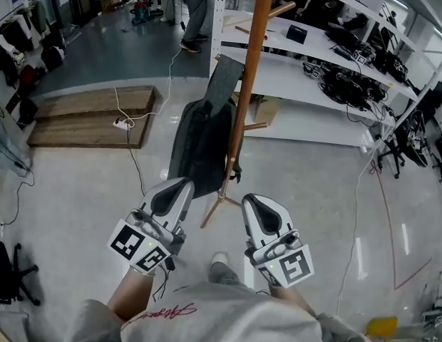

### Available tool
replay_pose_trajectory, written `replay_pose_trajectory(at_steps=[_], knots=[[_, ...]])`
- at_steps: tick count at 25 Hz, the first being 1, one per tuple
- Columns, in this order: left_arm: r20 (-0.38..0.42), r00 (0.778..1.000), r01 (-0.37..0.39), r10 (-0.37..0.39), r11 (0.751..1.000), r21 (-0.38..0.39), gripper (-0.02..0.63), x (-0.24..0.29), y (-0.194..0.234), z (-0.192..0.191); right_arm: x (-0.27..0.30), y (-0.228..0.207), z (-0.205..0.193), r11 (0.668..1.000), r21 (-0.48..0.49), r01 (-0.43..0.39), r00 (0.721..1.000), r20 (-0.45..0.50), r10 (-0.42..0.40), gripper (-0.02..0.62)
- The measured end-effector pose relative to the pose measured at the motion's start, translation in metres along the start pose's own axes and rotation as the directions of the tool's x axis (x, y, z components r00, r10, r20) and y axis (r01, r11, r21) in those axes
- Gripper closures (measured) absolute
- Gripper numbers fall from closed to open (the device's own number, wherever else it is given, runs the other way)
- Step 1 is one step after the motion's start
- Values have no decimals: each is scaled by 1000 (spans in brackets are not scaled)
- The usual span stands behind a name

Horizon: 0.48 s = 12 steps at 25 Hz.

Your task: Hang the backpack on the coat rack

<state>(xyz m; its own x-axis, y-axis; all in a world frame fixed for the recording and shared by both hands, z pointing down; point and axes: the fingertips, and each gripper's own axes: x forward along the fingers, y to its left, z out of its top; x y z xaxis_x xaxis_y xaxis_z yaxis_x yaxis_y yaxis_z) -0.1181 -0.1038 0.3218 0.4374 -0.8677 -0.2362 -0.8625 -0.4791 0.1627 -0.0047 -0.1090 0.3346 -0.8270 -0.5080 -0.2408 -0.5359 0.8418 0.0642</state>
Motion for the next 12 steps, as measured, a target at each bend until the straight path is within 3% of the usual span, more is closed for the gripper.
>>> replay_pose_trajectory(at_steps=[7, 12], knots=[[-41, 997, 67, -66, 998, 19, 589, -52, -42, -1, -34, 62, 12, 999, -38, 27, 1000, -3, -27, 574], [-38, 998, 56, -54, 998, 38, 589, -70, -64, 4, -51, 83, 20, 998, -43, 44, 999, -6, -45, 574]])
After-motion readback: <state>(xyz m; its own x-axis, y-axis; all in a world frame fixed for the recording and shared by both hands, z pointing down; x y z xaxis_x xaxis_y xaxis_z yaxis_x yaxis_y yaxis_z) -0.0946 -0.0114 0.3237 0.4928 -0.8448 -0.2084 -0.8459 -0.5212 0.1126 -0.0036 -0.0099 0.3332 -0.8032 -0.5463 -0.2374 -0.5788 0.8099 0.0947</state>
